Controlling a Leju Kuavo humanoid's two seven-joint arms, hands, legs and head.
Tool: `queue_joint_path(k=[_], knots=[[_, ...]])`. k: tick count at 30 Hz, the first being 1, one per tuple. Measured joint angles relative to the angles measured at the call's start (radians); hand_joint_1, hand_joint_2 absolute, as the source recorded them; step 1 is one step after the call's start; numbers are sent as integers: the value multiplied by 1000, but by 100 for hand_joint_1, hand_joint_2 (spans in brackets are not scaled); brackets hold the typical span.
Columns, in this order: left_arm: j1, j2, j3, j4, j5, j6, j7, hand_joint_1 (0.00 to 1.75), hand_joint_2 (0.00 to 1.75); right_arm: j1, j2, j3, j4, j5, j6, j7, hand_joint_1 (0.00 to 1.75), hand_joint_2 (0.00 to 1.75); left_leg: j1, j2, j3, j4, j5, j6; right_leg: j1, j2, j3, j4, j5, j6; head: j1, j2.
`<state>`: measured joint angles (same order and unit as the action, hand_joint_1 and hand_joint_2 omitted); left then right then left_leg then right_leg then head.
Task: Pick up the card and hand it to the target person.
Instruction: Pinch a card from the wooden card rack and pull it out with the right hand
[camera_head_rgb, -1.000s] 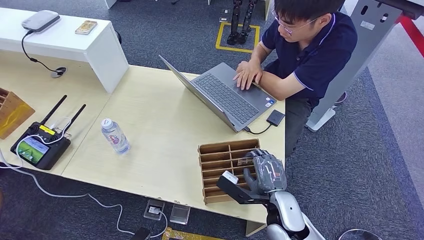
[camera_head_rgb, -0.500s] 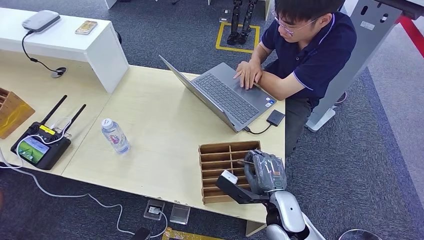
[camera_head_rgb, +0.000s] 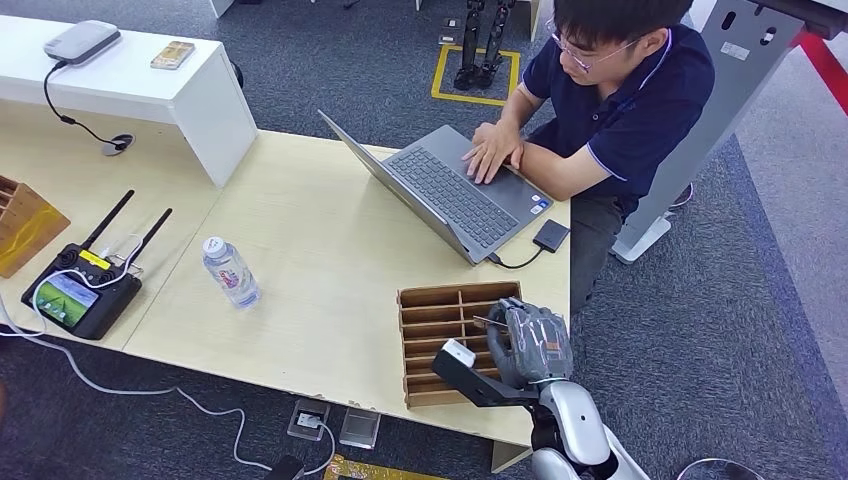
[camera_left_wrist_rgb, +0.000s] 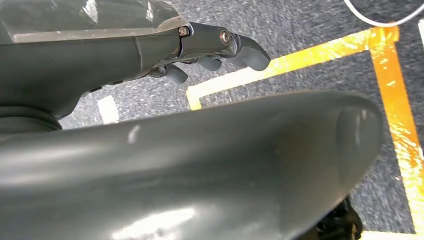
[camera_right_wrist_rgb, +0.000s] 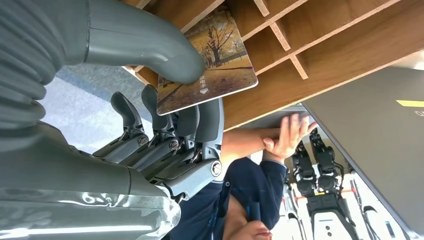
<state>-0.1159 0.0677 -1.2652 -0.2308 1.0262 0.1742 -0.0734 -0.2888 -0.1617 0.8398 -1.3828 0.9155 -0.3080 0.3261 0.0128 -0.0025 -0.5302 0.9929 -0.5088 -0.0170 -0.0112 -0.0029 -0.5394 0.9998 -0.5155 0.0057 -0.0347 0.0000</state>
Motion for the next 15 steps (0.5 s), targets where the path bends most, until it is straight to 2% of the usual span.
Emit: queue_joint_path(k=[5, 8, 10, 13, 15], knots=[[0, 0, 1, 0, 7, 12, -6, 0, 0, -9, 0, -9, -33, -69, -2, -32, 141, 175, 0, 0, 0, 0, 0, 0, 0, 0, 0, 0, 0, 0, 0, 0], [0, 0, 1, 0, 8, 22, -5, 0, 0, -28, -1, -24, -72, -58, -37, -37, 141, 175, 0, 0, 0, 0, 0, 0, 0, 0, 0, 0, 0, 0, 0, 0], [0, 0, 0, 0, 8, 31, -4, 0, 0, -44, -2, -37, -108, -17, -106, -45, 141, 175, 0, 0, 0, 0, 0, 0, 0, 0, 0, 0, 0, 0, 0, 0], [1, -1, 0, 0, -4, 38, -3, 0, 0, -70, -4, -58, -154, 85, -282, -79, 141, 175, 0, 0, 0, 0, 0, 0, 0, 0, 0, 0, 0, 0, 0, 0], [0, -2, 0, 0, -14, 39, -2, 0, 0, -86, -3, -69, -167, 127, -359, -107, 141, 175, 0, 0, 0, 0, 0, 0, 0, 0, 0, 0, 0, 0, 0, 0]])
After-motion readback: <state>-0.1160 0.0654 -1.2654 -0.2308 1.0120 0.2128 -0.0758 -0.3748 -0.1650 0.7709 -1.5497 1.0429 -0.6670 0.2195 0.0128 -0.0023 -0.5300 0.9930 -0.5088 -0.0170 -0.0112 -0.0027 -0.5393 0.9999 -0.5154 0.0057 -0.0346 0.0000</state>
